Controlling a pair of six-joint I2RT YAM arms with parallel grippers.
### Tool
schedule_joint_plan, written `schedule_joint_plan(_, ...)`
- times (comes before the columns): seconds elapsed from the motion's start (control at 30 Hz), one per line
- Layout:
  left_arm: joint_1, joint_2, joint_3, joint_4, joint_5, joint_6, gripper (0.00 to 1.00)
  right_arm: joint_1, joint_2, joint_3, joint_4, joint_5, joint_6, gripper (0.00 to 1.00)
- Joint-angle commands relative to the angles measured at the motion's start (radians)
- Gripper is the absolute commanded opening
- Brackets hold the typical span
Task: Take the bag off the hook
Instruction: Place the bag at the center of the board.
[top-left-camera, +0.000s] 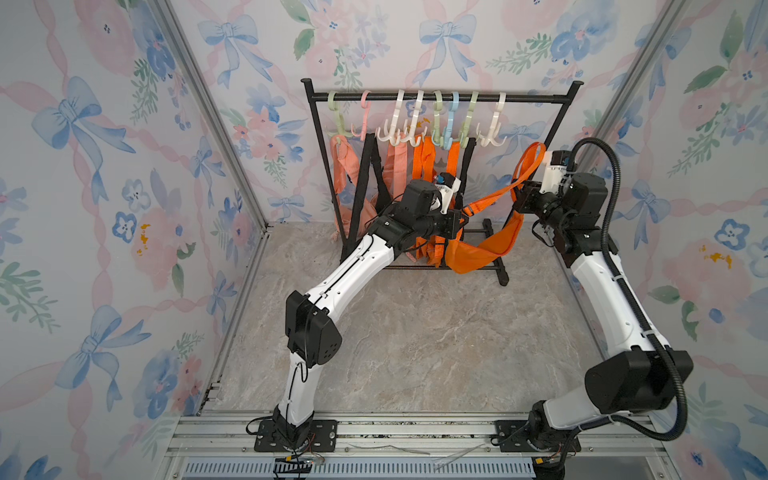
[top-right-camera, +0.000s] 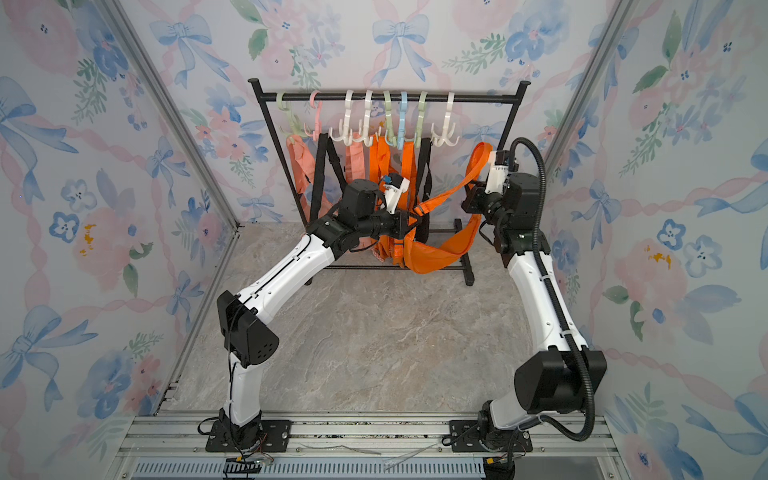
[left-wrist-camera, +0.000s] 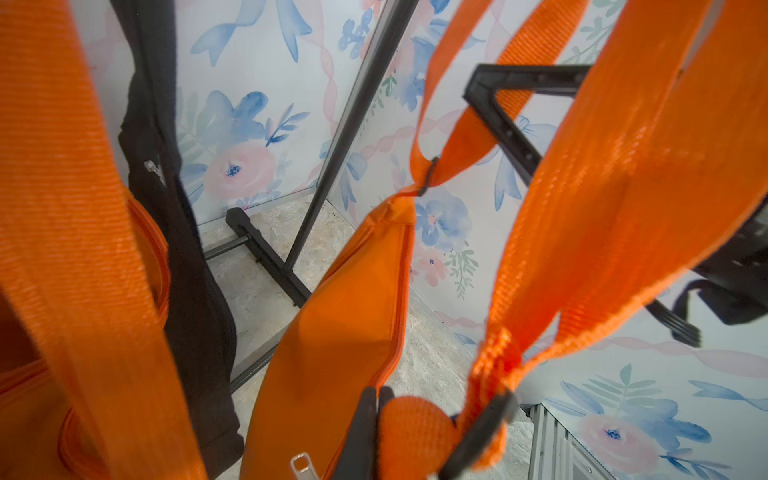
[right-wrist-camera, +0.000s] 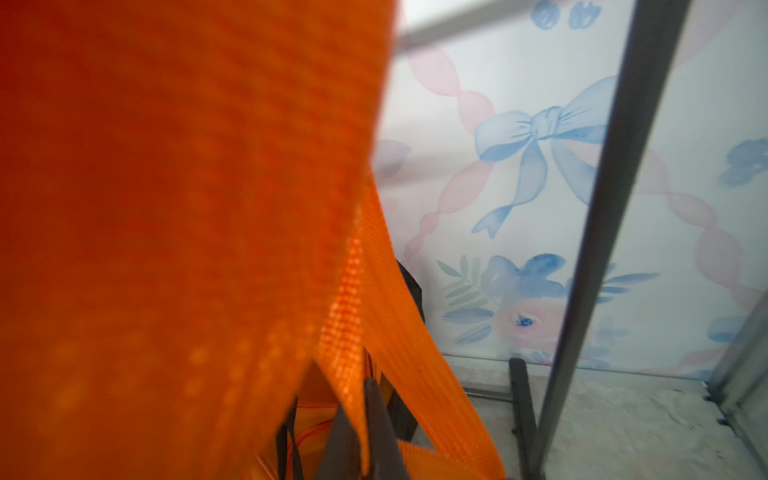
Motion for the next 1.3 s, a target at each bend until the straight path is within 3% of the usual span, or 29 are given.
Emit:
schedule_joint_plan(0.0, 0.023, -0.101, -0.061, 0.022, -0.039, -0.002, 0.08, 0.026, -0.155, -0.08, -0.036, 0.191, -0.067, 0.01)
schedule_joint_plan(0.13, 0.016, -0.155, -0.183, 0.062, -0.035, -0.014, 0.08, 0.059, -0.327, -0.188, -0.141, 0.419, -0.105, 0.02)
schedule_joint_plan(0.27, -0.042, -0.152, -0.277, 0.091, -0.025, -0.025, 0.08, 0.058, -0.451, -0.216, -0.252, 0.536, -0.141, 0.03)
schedule_joint_plan(0.43, -0.133, -0.09, -0.319, 0.102, 0.017, -0.045, 0.07, 0.05, -0.54, -0.2, -0.433, 0.711, -0.126, 0.03)
schedule_joint_plan(0.6, -0.18, -0.021, -0.399, 0.205, 0.074, -0.123, 0.07, -0.001, -0.55, -0.293, -0.417, 0.781, -0.103, 0.02)
schedule_joint_plan(0.73, -0.179, 0.083, -0.359, 0.228, 0.092, -0.154, 0.07, -0.075, -0.417, -0.346, -0.315, 0.701, -0.073, 0.01)
schedule_joint_plan(0.93, -0.163, 0.283, -0.18, 0.227, 0.098, -0.176, 0.06, -0.153, -0.124, -0.31, -0.153, 0.508, -0.003, 0.0)
schedule_joint_plan(1.03, -0.14, 0.378, -0.08, 0.221, 0.092, -0.205, 0.06, -0.151, 0.03, -0.225, -0.1, 0.466, -0.018, 0.01)
schedule_joint_plan(1.27, -0.079, 0.537, 0.12, 0.187, 0.058, -0.246, 0.08, -0.152, 0.382, 0.055, -0.17, 0.365, -0.053, 0.02)
